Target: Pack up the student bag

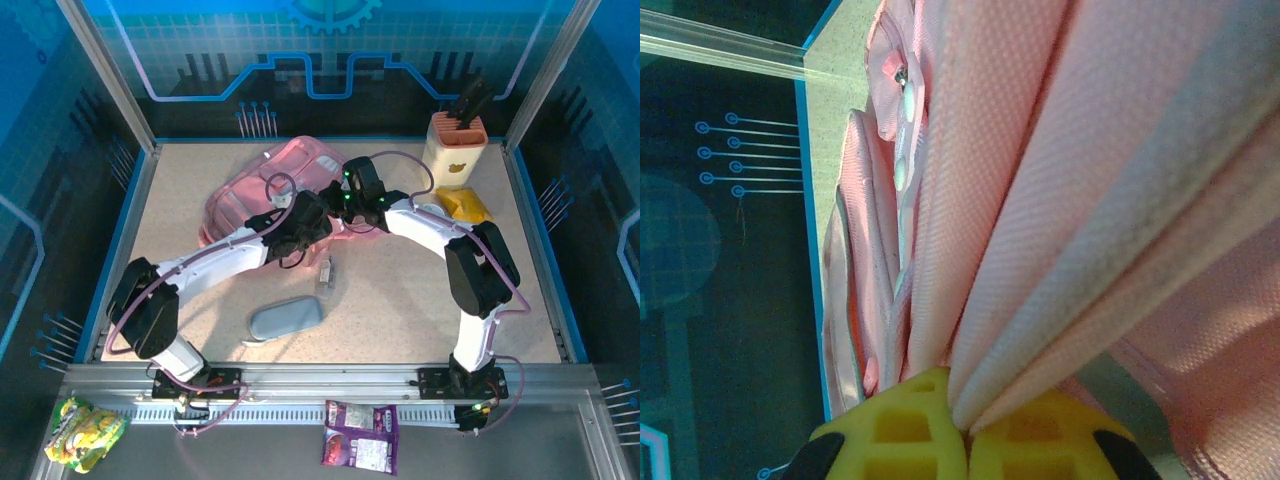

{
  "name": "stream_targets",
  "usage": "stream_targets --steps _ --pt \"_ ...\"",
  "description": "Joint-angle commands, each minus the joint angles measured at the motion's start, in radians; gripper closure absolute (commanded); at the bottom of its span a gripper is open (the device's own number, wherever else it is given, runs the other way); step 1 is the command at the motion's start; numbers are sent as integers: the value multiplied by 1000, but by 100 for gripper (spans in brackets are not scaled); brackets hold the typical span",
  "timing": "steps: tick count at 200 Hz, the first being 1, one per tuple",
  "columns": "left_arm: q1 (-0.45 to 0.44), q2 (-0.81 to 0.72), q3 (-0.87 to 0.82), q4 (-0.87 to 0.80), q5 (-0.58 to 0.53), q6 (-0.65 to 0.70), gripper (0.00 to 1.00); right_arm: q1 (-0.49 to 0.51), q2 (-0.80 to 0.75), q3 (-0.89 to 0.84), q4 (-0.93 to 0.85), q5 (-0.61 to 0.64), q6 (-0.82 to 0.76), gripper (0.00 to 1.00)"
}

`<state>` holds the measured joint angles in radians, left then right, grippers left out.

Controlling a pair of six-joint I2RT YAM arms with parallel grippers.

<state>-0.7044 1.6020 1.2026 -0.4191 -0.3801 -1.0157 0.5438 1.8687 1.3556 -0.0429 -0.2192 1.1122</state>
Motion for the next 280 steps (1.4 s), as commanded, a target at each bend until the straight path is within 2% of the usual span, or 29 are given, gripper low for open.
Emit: stream_targets --steps 1,15,29,71,107,124,136,156,179,222,249,268,280 --pt "-3 47 67 -81 -50 -42 38 -11 -66 38 101 -55 34 100" --pt "-3 65 91 -132 -77 -69 42 -12 -65 45 104 -58 39 100" --pt "1 70 74 -96 -95 -59 45 -12 -62 59 98 -63 37 100" --pt "65 125 83 -31 -38 -14 59 -12 -49 53 124 -76 58 100" --pt "114 114 80 -102 -63 15 72 -20 -54 45 133 -80 58 100" --pt "136 74 24 -5 12 75 72 -22 -57 48 135 -78 47 100" --pt "136 54 9 53 68 151 67 -22 -54 56 130 -83 43 100" --pt "125 54 43 29 81 244 60 -22 -53 51 145 -87 52 100" --pt "123 74 82 -22 45 292 59 -21 -50 55 146 -88 49 100" --pt "121 121 148 -60 5 365 68 -19 -44 56 150 -94 48 100" --pt "121 128 166 -34 14 426 80 -22 -39 40 158 -93 54 100" --pt "120 122 177 -49 -4 452 83 -25 -37 40 157 -99 51 100" --pt "121 110 180 -64 -7 460 89 -28 -37 39 158 -97 48 100"
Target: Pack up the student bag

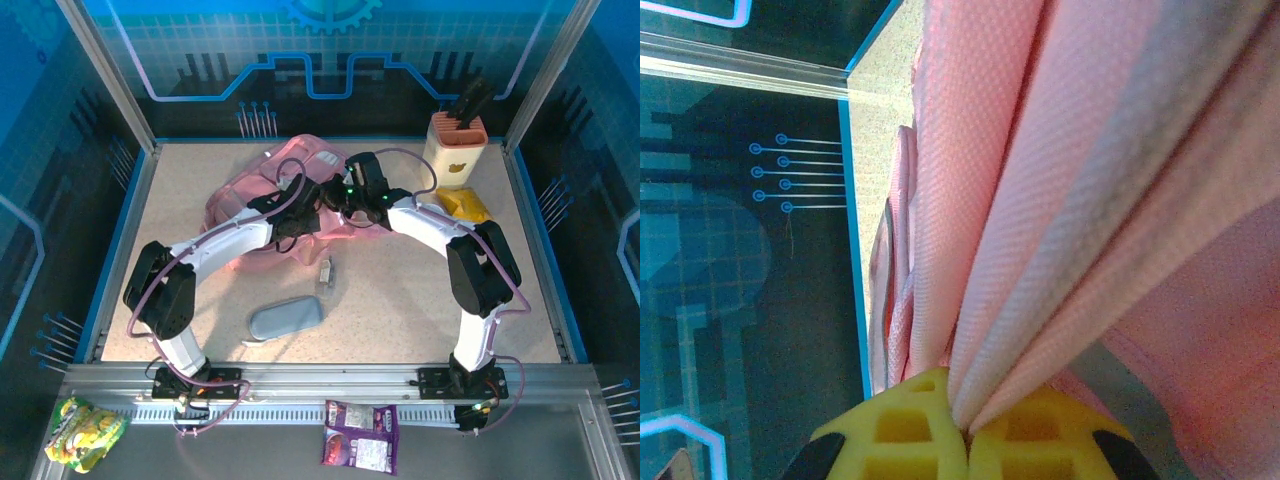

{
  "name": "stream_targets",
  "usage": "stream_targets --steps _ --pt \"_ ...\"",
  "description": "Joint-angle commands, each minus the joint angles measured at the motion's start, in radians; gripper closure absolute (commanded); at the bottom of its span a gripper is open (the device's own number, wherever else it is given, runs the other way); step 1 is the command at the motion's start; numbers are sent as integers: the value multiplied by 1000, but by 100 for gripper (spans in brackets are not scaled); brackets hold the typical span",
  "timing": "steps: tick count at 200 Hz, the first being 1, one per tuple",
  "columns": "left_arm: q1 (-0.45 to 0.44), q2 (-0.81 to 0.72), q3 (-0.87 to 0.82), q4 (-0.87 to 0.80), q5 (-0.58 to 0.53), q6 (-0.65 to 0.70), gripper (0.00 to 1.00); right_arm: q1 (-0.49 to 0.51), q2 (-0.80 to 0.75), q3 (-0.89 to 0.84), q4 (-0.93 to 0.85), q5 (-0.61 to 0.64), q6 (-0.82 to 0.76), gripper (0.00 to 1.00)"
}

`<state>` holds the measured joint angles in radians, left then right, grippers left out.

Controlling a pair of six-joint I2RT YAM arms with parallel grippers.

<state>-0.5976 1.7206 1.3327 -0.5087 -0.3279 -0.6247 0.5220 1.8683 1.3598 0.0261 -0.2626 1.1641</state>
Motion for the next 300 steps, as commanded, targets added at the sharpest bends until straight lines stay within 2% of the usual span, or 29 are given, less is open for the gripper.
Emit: stream_targets --steps 1,26,71,95,126,154,172,186,203,229,300 --pt "15 -10 49 25 -59 70 90 -6 -38 35 88 -53 -6 100" --pt "17 -55 25 21 -41 73 100 -14 -35 33 87 -59 -11 100" --pt "51 -100 -13 -60 50 60 100 -34 -31 25 92 -72 -14 100" --pt "74 -115 -59 -109 52 50 100 -43 -26 22 89 -76 -20 100" --pt "108 -146 -139 -129 107 41 100 -49 -23 23 87 -91 -23 100" --pt "120 -129 -158 -22 167 73 87 -25 -14 39 96 -98 -20 100" --pt "121 -107 -147 62 184 99 67 -19 -8 43 104 -105 -11 100" --pt "119 -88 -126 95 167 120 62 -19 -9 45 104 -109 -12 100" --pt "115 -75 -122 151 141 146 61 -18 -11 42 103 -109 -12 100" --pt "94 -66 -122 199 74 177 65 -18 -13 38 110 -112 -7 100" --pt "85 -80 -157 220 -48 178 92 -10 -11 41 116 -120 -20 100"
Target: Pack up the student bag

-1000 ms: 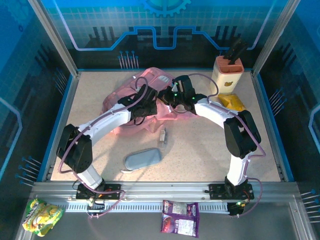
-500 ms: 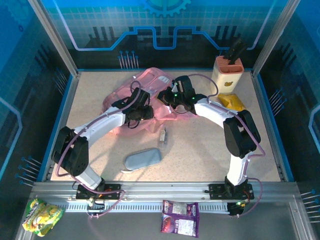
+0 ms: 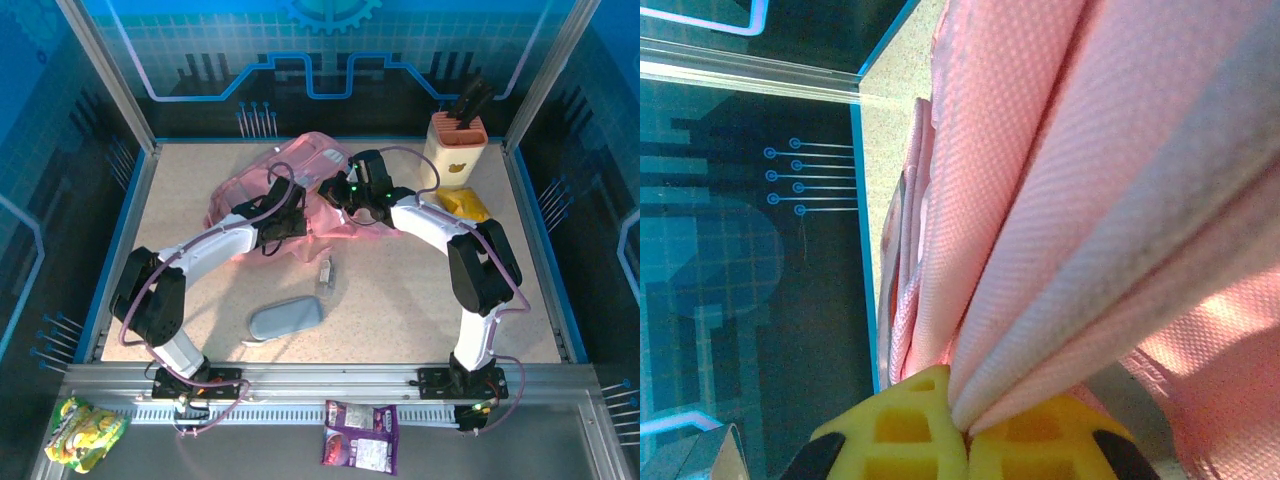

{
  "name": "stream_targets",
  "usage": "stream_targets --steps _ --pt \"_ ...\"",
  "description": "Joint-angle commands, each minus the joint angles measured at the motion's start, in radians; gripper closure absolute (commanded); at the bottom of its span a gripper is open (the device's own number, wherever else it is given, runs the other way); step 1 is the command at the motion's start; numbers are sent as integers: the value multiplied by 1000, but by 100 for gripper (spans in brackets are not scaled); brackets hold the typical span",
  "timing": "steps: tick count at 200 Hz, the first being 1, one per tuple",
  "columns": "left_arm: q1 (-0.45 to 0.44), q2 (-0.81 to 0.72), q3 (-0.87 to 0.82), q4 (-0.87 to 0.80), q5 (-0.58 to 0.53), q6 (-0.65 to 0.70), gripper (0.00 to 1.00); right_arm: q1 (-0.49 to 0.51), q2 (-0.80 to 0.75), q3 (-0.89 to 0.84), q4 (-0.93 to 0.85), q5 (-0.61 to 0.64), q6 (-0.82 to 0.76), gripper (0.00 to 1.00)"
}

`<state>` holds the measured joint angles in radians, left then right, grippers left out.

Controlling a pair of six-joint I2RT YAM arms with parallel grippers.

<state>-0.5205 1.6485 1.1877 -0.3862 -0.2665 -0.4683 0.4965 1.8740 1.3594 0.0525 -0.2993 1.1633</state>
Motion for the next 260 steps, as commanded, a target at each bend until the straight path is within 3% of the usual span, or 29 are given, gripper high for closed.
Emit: stream_targets --steps 1,36,118,147,172,191,213,234,260 --pt "9 -9 -12 98 -112 22 93 16 -18 40 90 -84 -19 100" --pt "13 -55 -37 81 -104 21 100 9 -20 30 72 -86 -45 100" --pt "101 -200 -159 -191 -114 3 100 -82 60 81 48 -224 -88 100" --pt "106 -230 -164 -257 -49 1 100 -105 135 211 -69 -277 -177 100" --pt "60 -243 -167 -250 29 -86 100 -121 201 274 -79 -252 -177 100" --pt "4 -204 -127 -205 64 -157 100 -109 313 448 -207 -250 -230 82" --pt "-27 -104 -39 -207 57 -181 100 -107 376 555 -271 -293 -255 69" --pt "-29 -63 -3 -210 52 -189 100 -97 274 469 -328 -254 -331 52" --pt "-29 -83 -23 -181 54 -213 100 -70 116 247 -308 -242 -333 44"
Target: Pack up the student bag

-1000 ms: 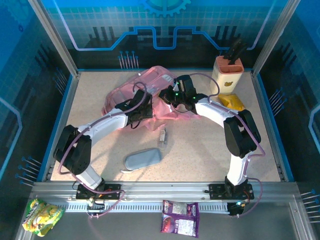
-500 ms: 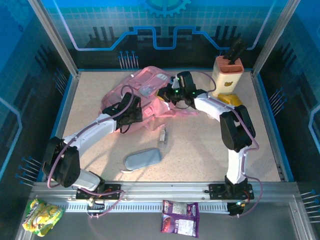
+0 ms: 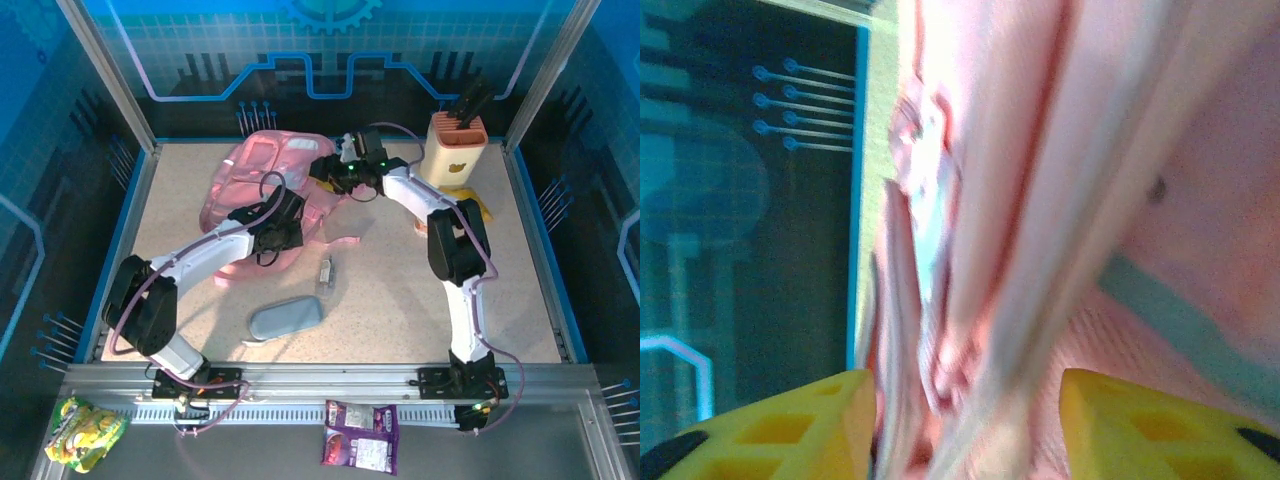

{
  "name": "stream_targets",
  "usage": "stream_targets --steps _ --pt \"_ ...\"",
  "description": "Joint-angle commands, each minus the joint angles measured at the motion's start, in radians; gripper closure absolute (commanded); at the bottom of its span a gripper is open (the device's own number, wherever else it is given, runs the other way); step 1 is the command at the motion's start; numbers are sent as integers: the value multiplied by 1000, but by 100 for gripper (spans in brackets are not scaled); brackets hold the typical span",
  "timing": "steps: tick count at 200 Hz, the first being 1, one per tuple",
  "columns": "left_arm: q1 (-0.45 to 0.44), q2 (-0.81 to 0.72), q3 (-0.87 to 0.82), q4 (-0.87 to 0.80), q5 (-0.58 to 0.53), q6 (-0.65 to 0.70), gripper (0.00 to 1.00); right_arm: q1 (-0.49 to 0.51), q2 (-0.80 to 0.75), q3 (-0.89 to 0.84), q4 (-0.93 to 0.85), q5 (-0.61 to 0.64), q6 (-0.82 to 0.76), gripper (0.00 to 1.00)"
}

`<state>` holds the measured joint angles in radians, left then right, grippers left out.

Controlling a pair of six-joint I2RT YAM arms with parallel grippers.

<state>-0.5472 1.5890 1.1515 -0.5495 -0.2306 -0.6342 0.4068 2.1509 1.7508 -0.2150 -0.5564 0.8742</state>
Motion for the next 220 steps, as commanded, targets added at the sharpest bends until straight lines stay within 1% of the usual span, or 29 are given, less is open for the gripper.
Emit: stream_targets --steps 1,15,35,49,78,93,109,125,141,153,163,180,191,220 --pt "-2 -26 11 -15 20 -49 100 21 -166 -152 -38 16 -43 43" --pt "-2 -44 -15 36 56 -62 100 56 -214 -245 -13 38 -3 39" --pt "0 -55 -44 73 89 -88 100 95 -220 -335 124 32 121 38" --pt "-1 -62 -54 82 99 -96 100 115 -200 -345 178 42 176 38" --pt "-2 -83 -66 90 99 -95 100 149 -167 -371 228 136 268 38" --pt "-3 -88 -73 105 117 -89 100 165 -148 -394 297 185 319 43" --pt "-3 -94 -70 105 129 -75 100 174 -104 -341 309 170 326 49" --pt "-3 -104 -68 87 121 -56 100 178 -77 -283 261 176 276 64" --pt "-1 -120 -75 69 120 -26 100 173 -91 -293 257 220 222 76" --pt "1 -133 -82 49 113 -5 100 163 -105 -304 258 221 189 87" --pt "7 -140 -87 11 98 8 100 151 -122 -314 266 209 165 89" --pt "36 -159 -97 -68 64 23 100 123 -145 -324 260 168 115 100" --pt "58 -190 -113 -107 52 43 100 100 -157 -321 242 132 84 100" --pt "147 -286 -170 -204 13 91 100 36 -173 -277 167 113 -5 100"
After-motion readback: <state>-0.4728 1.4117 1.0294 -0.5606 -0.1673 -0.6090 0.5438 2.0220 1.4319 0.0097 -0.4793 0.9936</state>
